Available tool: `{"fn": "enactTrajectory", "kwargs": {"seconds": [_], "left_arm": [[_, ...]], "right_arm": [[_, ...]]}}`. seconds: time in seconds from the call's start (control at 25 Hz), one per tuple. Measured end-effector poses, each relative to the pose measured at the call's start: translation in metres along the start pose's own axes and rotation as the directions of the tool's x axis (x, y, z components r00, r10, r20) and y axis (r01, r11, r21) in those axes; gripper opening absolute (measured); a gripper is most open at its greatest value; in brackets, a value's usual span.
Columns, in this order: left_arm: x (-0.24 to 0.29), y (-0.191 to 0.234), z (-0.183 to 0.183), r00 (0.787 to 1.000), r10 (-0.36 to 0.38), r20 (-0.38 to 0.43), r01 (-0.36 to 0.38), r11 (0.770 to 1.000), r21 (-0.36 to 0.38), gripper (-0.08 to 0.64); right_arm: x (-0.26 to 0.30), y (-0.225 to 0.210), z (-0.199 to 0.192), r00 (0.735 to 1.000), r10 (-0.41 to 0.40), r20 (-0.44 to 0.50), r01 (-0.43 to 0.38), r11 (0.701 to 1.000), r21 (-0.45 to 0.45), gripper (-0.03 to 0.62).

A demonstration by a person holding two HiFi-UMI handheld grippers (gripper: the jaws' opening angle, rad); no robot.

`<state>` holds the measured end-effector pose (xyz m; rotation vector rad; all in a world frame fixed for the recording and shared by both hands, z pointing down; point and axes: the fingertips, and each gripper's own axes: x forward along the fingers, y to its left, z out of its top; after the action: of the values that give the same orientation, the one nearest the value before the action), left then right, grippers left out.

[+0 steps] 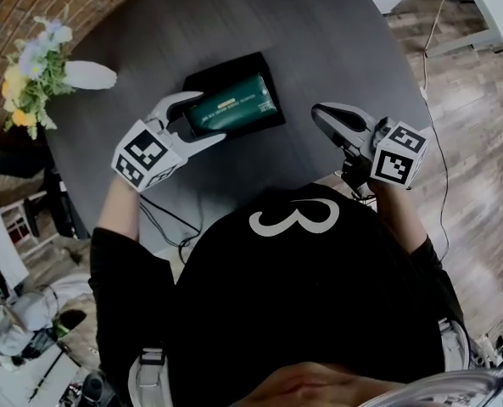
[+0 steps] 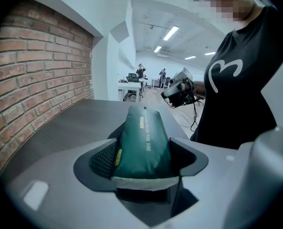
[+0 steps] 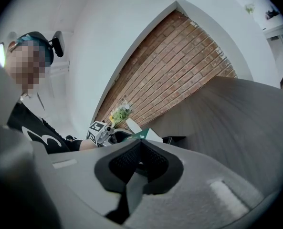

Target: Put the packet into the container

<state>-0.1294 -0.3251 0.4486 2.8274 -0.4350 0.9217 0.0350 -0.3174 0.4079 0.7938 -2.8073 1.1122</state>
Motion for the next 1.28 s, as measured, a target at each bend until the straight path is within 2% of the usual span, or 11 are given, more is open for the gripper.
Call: {"fn": "enactTrajectory", "kwargs": {"seconds": [0.2, 0.36, 0.56, 0.76, 1.16, 1.28], "left_arm": [[0.015, 0.005, -0.009, 0.999, -0.036, -0.039, 0.036, 0.999, 0.005, 0.365], [0.029, 0.01, -0.019, 0.994, -0.042, -0.104, 0.048, 0.997, 0.053, 0.367], [0.04, 0.013, -0.028, 0.987, -0.068, -0.143, 0.075, 0.996, 0.044, 0.368], [0.047, 0.011, -0.036, 0.982, -0.062, -0.181, 0.075, 0.995, 0.069, 0.377], [0.047, 0.015, -0.031, 0.99, 0.032, -0.139, -0.023, 0.997, 0.068, 0.422], [0.042, 0.017, -0.026, 0.993, 0.063, -0.102, -0.059, 0.998, 0.037, 0.428]], "right_arm": [[0.001, -0.012, 0.001, 1.0, -0.016, -0.002, 0.016, 1.0, 0.022, 0.002], [0.002, -0.02, 0.003, 1.0, -0.026, 0.003, 0.026, 0.999, 0.034, 0.002], [0.005, -0.027, 0.004, 0.999, -0.035, 0.005, 0.035, 0.998, 0.045, 0.002], [0.004, -0.032, 0.004, 0.999, -0.041, 0.009, 0.04, 0.998, 0.056, 0.002], [0.011, -0.021, 0.004, 1.0, -0.018, -0.002, 0.018, 0.999, 0.037, 0.002], [0.009, -0.014, 0.003, 1.0, -0.01, 0.001, 0.01, 1.0, 0.027, 0.002]]}}
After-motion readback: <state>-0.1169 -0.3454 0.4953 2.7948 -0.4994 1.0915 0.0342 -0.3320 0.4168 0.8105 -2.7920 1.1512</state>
